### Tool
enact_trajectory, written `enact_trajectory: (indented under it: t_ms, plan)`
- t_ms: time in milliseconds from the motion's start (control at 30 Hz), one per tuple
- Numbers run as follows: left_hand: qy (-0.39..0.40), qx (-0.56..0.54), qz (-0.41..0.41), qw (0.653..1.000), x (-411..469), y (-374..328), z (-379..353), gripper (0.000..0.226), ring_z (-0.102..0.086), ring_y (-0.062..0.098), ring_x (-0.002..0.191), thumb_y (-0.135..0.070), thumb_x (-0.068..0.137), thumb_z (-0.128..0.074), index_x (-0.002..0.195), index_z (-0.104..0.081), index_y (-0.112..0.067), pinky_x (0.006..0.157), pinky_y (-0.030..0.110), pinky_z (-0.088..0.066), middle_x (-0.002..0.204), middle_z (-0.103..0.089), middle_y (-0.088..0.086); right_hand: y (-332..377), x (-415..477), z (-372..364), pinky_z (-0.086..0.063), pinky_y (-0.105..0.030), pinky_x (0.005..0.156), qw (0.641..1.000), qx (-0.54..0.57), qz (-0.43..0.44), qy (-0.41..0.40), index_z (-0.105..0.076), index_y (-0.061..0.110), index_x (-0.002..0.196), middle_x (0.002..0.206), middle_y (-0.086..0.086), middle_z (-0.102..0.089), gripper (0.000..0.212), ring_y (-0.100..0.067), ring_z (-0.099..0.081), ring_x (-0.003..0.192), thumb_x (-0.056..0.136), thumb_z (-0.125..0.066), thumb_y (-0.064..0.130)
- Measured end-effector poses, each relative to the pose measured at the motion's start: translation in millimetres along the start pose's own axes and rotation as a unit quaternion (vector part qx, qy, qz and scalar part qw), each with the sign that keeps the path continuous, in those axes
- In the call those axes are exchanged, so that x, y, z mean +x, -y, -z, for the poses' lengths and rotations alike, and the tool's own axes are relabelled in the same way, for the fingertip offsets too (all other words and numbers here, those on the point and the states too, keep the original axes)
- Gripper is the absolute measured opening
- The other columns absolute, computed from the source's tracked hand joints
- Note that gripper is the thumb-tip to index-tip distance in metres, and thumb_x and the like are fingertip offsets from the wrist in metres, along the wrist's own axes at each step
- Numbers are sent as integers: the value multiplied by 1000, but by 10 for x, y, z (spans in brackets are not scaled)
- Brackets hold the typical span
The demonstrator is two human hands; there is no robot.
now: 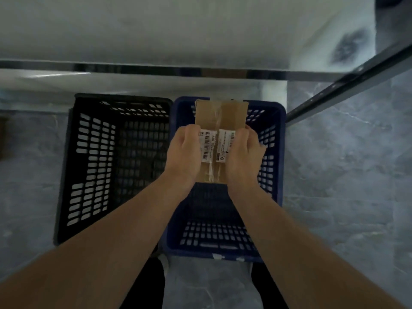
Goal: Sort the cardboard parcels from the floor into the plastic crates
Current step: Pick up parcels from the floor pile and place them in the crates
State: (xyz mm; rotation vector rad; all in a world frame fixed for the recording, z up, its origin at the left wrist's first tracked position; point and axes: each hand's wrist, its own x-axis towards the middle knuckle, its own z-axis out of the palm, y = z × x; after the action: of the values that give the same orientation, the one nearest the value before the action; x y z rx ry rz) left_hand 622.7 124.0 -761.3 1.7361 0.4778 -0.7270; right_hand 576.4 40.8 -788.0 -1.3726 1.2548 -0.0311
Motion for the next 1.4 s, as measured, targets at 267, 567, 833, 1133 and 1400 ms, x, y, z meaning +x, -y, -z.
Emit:
enact_trajectory:
  t_ms: [267, 567, 833, 1133, 1400]
  plan:
    - [-13, 14, 59, 998, 999, 1016, -112, 52, -71, 20, 89, -47, 98, -33, 112, -70, -12, 65, 26, -54, 98, -76, 6, -1020, 710, -552, -60, -49, 101, 999, -28, -21, 31, -70, 23, 132, 128, -10, -63, 61, -20, -67, 111, 93, -38, 58]
    - [-49, -33, 80, 995, 1783, 1457, -427, 46, -67, 19, 78, -53, 91, -35, 82, -63, -18, 82, 37, -57, 84, -71, 3, -1749, 1437, -932, -61, -50, 102, 998, -5, -25, 60, -66, 31, 140, 127, 2, -74, 51, -17, -72, 112, 100, -38, 48]
    - [-103, 12, 32, 994, 1974, 1712, -573, 65, -71, 25, 91, -65, 74, -31, 97, -71, -19, 89, 53, -57, 97, -74, 6, -1929, 1674, -866, -59, -33, 98, 995, -11, -8, 103, -60, 26, 148, 126, 7, -72, 40, -7, -69, 109, 114, -41, 31]
    - [-70, 52, -15, 996, 1591, 1553, -487, 57, -65, 18, 103, -66, 85, -28, 105, -67, -29, 98, 43, -52, 110, -70, -1, -1566, 1476, -612, -54, -42, 113, 983, -22, -47, 177, -66, 19, 145, 134, -1, -75, 57, -18, -69, 123, 104, -41, 49]
    - [-35, -33, 52, 997, 529, 717, -53, 31, -55, -3, 89, -51, 108, -31, 92, -56, -43, 82, 20, -43, 95, -57, -21, -544, 409, -199, -60, -48, 103, 977, -27, -48, 204, -72, 3, 122, 121, -17, -77, 54, -34, -72, 114, 107, -42, 46]
